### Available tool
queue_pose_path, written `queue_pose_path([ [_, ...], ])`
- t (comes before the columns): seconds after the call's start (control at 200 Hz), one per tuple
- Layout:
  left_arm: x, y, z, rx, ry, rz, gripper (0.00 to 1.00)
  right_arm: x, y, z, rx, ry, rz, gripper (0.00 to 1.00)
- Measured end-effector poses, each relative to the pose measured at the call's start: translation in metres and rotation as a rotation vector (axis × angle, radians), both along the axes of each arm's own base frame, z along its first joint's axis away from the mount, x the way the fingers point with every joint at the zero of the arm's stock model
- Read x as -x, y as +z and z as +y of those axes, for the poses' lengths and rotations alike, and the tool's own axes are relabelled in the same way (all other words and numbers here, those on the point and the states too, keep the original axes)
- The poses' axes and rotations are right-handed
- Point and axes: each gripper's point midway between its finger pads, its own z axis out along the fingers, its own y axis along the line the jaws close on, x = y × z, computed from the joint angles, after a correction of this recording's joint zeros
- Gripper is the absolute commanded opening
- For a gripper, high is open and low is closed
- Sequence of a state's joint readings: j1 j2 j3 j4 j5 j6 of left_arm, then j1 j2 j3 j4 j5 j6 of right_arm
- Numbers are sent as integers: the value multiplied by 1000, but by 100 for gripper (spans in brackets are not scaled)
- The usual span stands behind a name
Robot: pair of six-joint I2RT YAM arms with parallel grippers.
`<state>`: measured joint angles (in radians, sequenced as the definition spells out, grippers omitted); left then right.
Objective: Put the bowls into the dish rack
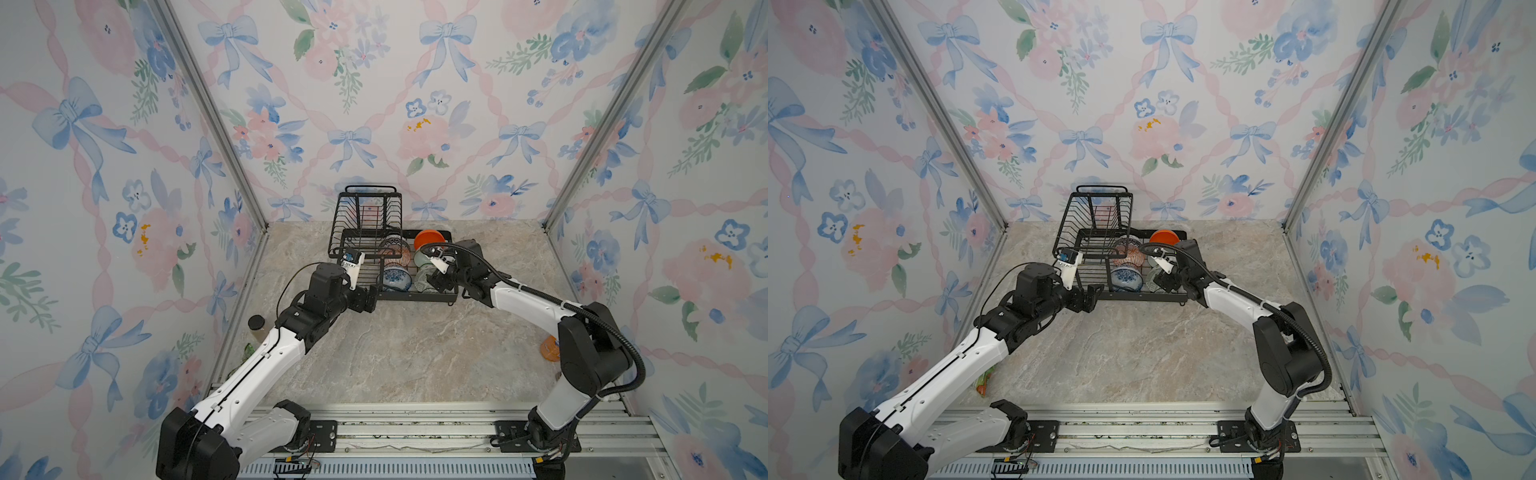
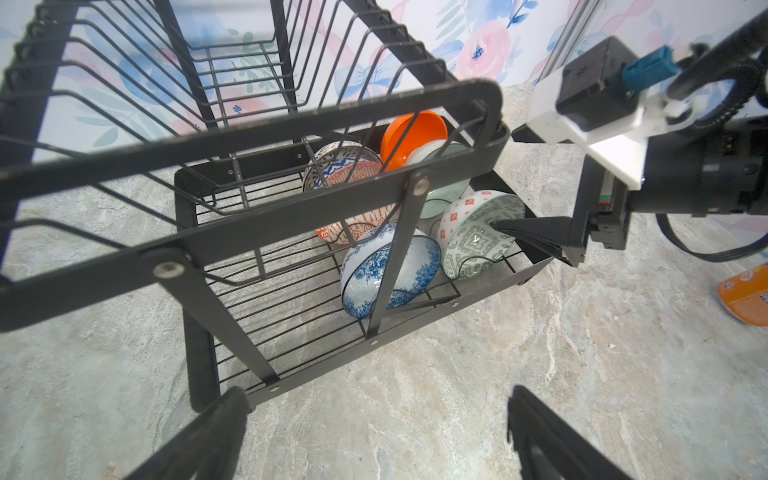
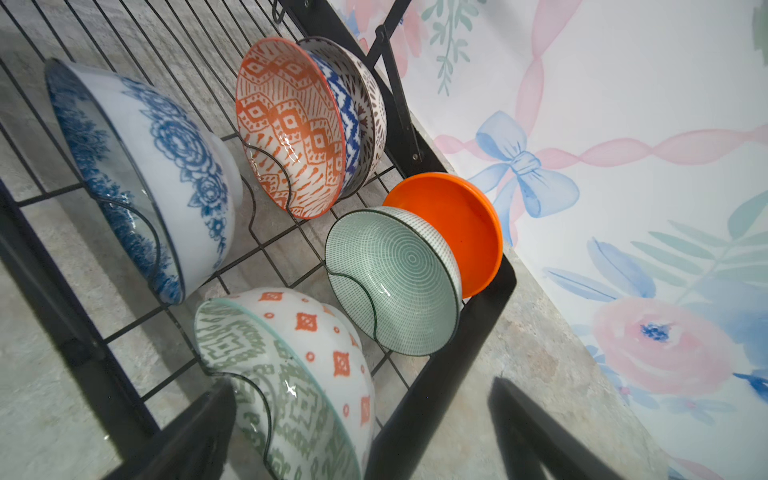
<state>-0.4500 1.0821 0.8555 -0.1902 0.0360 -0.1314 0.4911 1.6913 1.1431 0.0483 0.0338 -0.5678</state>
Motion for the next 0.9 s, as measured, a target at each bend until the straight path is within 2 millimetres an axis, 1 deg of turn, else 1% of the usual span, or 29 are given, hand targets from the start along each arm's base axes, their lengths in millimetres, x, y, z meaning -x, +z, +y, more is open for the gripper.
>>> queue_pose_path([
  [0.29, 0, 0, 0, 0, 2, -1, 98, 8, 30, -2, -54, 4, -36, 97],
  [0.345, 0, 1, 1, 0, 10, -2, 98, 9, 38, -4, -84, -8, -37, 97],
  [0.42, -2, 4, 7, 0, 41, -14, 98, 10, 49, -14, -145, -39, -36, 97],
  [0.475, -2, 9, 14, 10, 77, -39, 98, 10, 58, -27, -208, -77, -28, 97],
  [0.55, 0, 18, 28, 29, 134, -92, 98, 7, 72, -51, -302, -148, -26, 97],
  [0.655, 4, 27, 51, 70, 215, -182, 98, 2, 93, -98, -447, -284, -44, 97],
  [0.7, 6, 29, 61, 83, 252, -222, 98, 2, 98, -117, -503, -336, -61, 97],
  [0.765, 7, 29, 73, 92, 302, -268, 98, 8, 99, -142, -565, -410, -82, 97],
  [0.8, 7, 28, 82, 94, 336, -291, 98, 12, 96, -155, -591, -451, -91, 97],
  [0.9, 4, 22, 105, 91, 427, -334, 98, 25, 80, -180, -633, -548, -107, 97],
])
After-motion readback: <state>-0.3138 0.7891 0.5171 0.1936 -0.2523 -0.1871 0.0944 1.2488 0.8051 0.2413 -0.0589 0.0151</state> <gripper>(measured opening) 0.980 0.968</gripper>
